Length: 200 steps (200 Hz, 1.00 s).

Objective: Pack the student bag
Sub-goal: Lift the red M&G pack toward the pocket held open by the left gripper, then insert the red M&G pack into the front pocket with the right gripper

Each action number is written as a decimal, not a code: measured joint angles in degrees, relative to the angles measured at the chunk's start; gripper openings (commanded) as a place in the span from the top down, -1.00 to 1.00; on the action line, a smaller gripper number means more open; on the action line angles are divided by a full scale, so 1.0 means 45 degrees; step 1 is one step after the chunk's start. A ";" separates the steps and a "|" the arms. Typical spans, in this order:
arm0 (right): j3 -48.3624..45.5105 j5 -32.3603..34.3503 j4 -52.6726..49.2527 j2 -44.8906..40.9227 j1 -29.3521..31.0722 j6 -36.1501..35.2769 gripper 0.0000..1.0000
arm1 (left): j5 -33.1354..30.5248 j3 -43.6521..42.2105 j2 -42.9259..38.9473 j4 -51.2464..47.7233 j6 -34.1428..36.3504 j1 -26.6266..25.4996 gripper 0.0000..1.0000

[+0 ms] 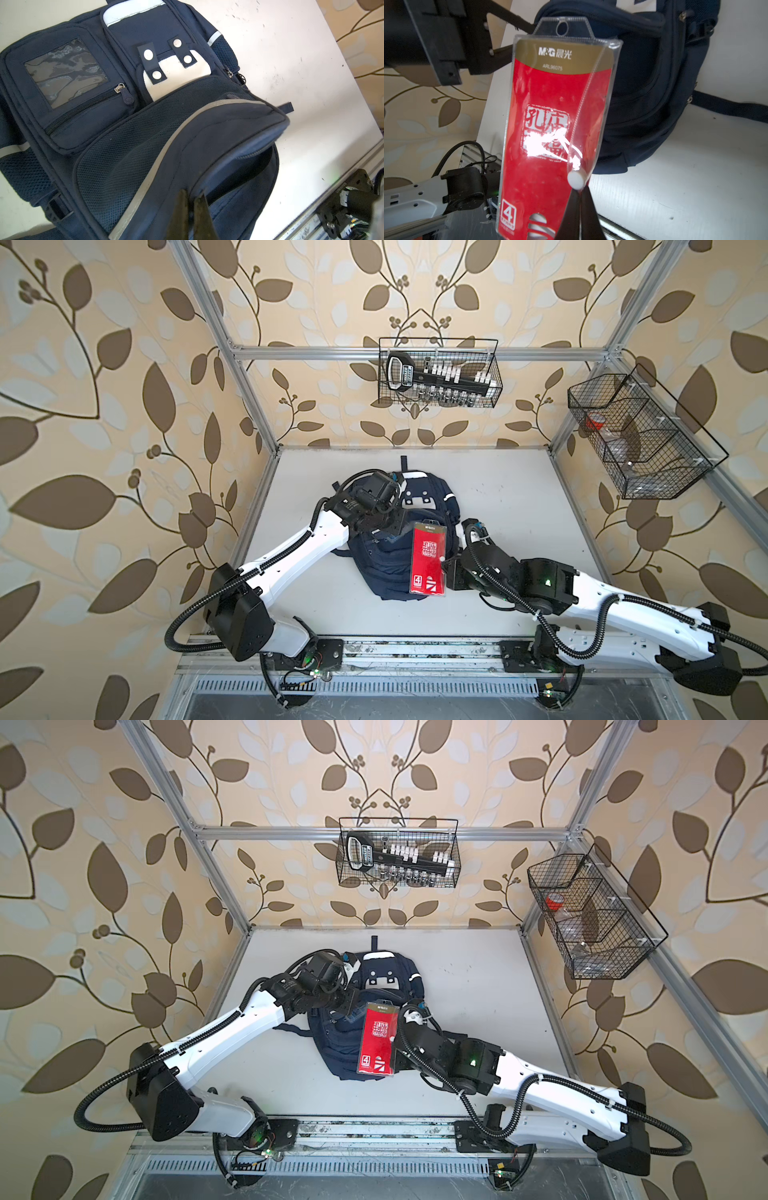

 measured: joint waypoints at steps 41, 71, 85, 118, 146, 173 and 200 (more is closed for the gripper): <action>-0.0277 -0.0170 0.0097 0.0622 0.0087 0.0947 1.00 | 0.0359 -0.0160 -0.0199 0.0151 0.0117 0.0000 1.00; -0.0233 -0.0160 -0.0039 0.1608 -0.0151 0.1370 1.00 | 0.0646 -0.0223 -0.0277 0.0146 0.0316 -0.0039 1.00; -0.0233 -0.0175 -0.0165 0.2108 -0.0306 0.1579 1.00 | 0.0588 -0.0194 -0.0272 -0.0029 0.0491 -0.0165 1.00; -0.0505 -0.0160 -0.0155 0.2375 -0.0461 0.2064 1.00 | -0.1151 -0.0155 -0.0267 -0.0695 0.1073 -0.1744 0.96; -0.1205 -0.0243 0.0243 0.2074 -0.0860 0.2259 1.00 | -0.2501 -0.0102 -0.0078 -0.1472 0.1302 -0.3007 0.15; -0.1753 -0.0413 0.0622 0.1744 -0.1413 0.2254 1.00 | -0.3517 -0.0092 0.0175 -0.2161 0.1273 -0.3181 -0.46; -0.1846 -0.0539 0.0908 0.1622 -0.1695 0.2186 1.00 | -0.3934 -0.0359 0.0257 -0.2501 0.1239 -0.3196 -0.49</action>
